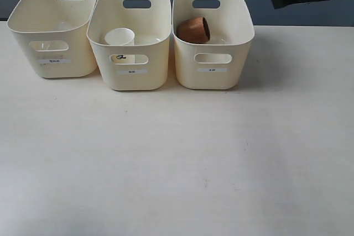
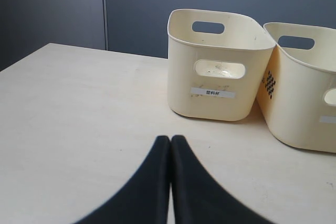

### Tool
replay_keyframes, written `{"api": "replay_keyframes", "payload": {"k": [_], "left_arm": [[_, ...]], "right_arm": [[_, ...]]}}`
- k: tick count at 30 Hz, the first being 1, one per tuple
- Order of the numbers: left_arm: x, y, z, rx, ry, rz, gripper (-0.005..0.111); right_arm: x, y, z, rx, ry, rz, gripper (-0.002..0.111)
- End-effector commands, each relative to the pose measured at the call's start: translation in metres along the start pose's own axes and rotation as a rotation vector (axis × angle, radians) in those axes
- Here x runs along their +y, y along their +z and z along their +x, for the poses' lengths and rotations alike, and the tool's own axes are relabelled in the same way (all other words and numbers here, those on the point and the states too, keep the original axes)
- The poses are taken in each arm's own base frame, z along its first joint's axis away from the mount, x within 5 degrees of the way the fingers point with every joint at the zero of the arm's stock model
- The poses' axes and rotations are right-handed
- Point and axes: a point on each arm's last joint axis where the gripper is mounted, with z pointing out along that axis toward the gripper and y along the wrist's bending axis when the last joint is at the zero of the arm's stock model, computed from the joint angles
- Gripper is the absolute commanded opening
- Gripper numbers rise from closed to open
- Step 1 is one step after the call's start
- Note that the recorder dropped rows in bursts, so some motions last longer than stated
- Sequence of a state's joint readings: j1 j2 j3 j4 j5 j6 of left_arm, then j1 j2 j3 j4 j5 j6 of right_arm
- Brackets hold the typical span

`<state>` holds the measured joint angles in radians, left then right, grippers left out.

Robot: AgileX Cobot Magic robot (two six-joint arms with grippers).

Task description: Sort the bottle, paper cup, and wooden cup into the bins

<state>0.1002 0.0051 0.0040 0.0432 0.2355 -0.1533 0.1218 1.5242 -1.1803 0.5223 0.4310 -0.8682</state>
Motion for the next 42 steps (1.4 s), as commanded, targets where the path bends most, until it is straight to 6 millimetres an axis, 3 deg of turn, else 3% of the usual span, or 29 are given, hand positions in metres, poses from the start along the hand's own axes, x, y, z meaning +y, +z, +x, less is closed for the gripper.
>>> {"api": "replay_keyframes", "payload": {"k": [1, 10, 15, 31, 36, 39, 42], "left_arm": [[0.000, -0.001, -0.002, -0.013, 0.002, 0.004, 0.000], [0.000, -0.001, -0.002, -0.013, 0.002, 0.004, 0.000], [0.000, -0.001, -0.002, -0.013, 0.002, 0.004, 0.000], [0.000, -0.001, -0.002, -0.013, 0.002, 0.004, 0.000], [0.000, -0.001, -0.002, -0.013, 0.002, 0.004, 0.000], [0.000, -0.001, -0.002, -0.013, 0.002, 0.004, 0.000], [0.000, -0.001, -0.002, -0.013, 0.002, 0.004, 0.000]], "right_arm": [[0.007, -0.036, 0.007, -0.076, 0.015, 0.058, -0.001], [0.027, -0.097, 0.009, -0.157, 0.075, 0.037, -0.001], [0.032, -0.120, 0.005, -0.211, 0.102, 0.034, -0.001], [0.033, -0.127, 0.003, -0.232, 0.096, 0.041, -0.001], [0.028, -0.127, 0.006, -0.198, -0.068, 0.115, -0.001], [0.030, -0.140, 0.004, -0.231, -0.075, 0.129, -0.001], [0.035, -0.169, 0.001, -0.311, -0.092, 0.164, -0.001]]}}
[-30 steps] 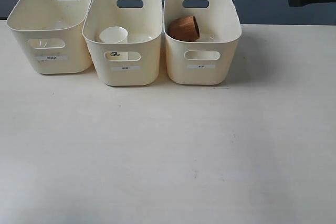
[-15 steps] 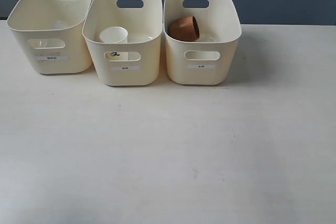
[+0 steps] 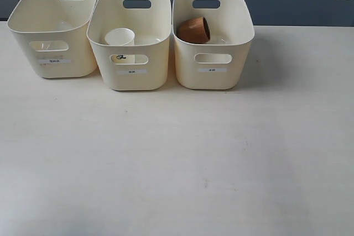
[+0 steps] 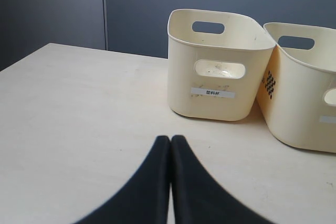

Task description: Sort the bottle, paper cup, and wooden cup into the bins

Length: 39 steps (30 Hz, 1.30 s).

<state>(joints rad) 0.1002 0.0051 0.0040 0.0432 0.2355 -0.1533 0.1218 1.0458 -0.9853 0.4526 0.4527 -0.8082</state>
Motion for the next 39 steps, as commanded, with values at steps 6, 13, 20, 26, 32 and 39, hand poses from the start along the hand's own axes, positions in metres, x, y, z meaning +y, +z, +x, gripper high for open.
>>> {"api": "replay_keyframes", "payload": {"k": [6, 13, 20, 26, 32, 39], "left_arm": [[0.000, -0.001, -0.002, -0.013, 0.002, 0.004, 0.000], [0.000, -0.001, -0.002, -0.013, 0.002, 0.004, 0.000], [0.000, -0.001, -0.002, -0.013, 0.002, 0.004, 0.000], [0.000, -0.001, -0.002, -0.013, 0.002, 0.004, 0.000], [0.000, -0.001, -0.002, -0.013, 0.002, 0.004, 0.000], [0.000, -0.001, -0.002, -0.013, 0.002, 0.004, 0.000]], "right_arm": [[0.014, -0.101, -0.017, -0.280, 0.070, 0.094, -0.001], [0.038, -0.136, 0.039, -0.391, 0.198, 0.180, -0.001], [0.064, -0.125, 0.121, -0.438, 0.254, 0.253, -0.001], [0.077, -0.106, 0.175, -0.424, 0.268, 0.303, -0.001], [0.081, -0.105, 0.185, -0.425, 0.222, 0.311, -0.001], [0.082, -0.101, 0.193, -0.393, 0.166, 0.329, -0.001]]}}
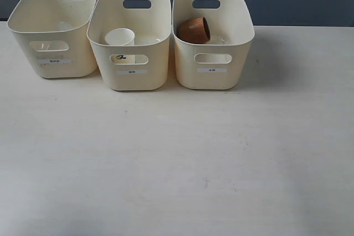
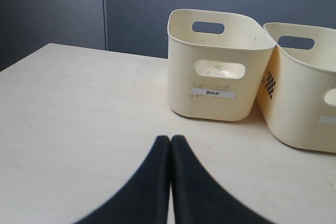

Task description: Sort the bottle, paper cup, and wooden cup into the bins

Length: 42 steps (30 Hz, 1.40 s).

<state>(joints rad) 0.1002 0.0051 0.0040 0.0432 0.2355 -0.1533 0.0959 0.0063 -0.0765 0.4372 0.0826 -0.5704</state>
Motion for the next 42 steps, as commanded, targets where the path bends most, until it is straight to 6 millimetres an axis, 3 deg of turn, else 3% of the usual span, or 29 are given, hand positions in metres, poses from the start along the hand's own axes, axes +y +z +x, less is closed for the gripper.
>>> {"api": "replay_keyframes", "payload": {"k": [1, 8, 16, 42], "left_arm": [[0.000, -0.001, -0.002, -0.013, 0.002, 0.004, 0.000], [0.000, -0.001, -0.002, -0.013, 0.002, 0.004, 0.000], [0.000, -0.001, -0.002, -0.013, 0.002, 0.004, 0.000], [0.000, -0.001, -0.002, -0.013, 0.002, 0.004, 0.000]], "right_arm": [[-0.001, 0.001, 0.011, -0.002, -0.034, 0.033, -0.001], [-0.001, 0.002, 0.019, 0.002, -0.008, 0.048, -0.001], [-0.010, 0.000, 0.026, 0.085, -0.003, 0.197, -0.001], [-0.009, 0.000, 0.028, 0.099, 0.061, 0.197, -0.001]]}}
